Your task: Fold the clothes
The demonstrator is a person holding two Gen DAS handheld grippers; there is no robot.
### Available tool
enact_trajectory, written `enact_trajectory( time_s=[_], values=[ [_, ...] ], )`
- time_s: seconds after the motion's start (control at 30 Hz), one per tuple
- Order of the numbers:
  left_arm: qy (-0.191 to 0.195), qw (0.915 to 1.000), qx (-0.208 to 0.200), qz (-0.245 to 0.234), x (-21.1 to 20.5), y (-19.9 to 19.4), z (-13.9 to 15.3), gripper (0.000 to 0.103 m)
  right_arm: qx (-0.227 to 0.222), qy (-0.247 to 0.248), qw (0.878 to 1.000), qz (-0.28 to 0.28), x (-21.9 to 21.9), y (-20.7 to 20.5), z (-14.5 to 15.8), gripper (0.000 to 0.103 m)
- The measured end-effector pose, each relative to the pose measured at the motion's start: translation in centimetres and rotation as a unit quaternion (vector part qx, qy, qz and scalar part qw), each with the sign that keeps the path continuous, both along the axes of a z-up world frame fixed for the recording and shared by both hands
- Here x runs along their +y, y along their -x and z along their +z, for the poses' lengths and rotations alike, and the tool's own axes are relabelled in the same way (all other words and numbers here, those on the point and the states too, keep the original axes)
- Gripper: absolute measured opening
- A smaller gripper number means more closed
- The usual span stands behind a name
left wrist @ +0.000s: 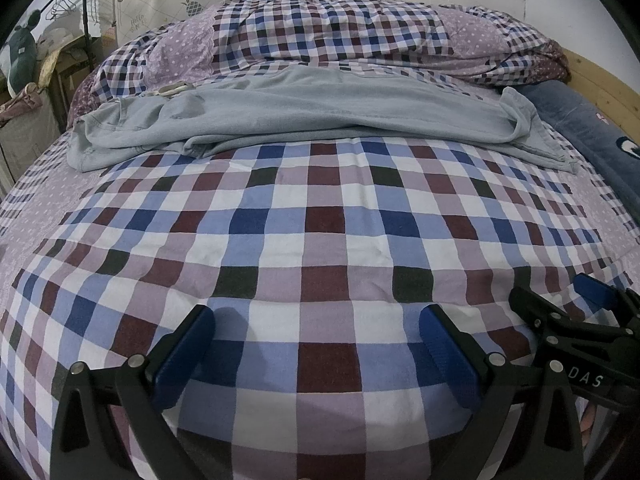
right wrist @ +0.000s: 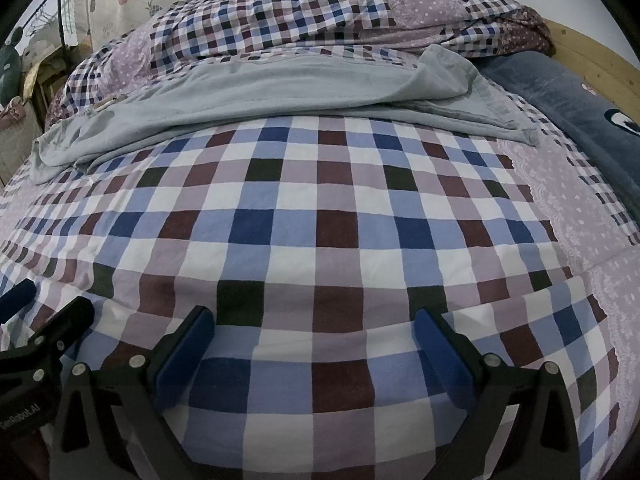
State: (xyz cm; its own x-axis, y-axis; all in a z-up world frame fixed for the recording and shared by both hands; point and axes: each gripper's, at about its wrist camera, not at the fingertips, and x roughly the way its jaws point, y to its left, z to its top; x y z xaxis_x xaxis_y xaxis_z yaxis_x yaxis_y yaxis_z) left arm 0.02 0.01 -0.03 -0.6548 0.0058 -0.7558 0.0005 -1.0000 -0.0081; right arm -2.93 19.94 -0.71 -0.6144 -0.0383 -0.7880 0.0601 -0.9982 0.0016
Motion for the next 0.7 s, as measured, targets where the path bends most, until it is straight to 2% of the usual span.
enact_trajectory(
  time_s=[0.7],
  values=[
    [0.011,0.9999,0.0,0.002,0.28,-0.37,-0.03,0.103,-0.003,0.011,1.0,-0.001,0.39,0.05,-0.11,0.103]
  ],
)
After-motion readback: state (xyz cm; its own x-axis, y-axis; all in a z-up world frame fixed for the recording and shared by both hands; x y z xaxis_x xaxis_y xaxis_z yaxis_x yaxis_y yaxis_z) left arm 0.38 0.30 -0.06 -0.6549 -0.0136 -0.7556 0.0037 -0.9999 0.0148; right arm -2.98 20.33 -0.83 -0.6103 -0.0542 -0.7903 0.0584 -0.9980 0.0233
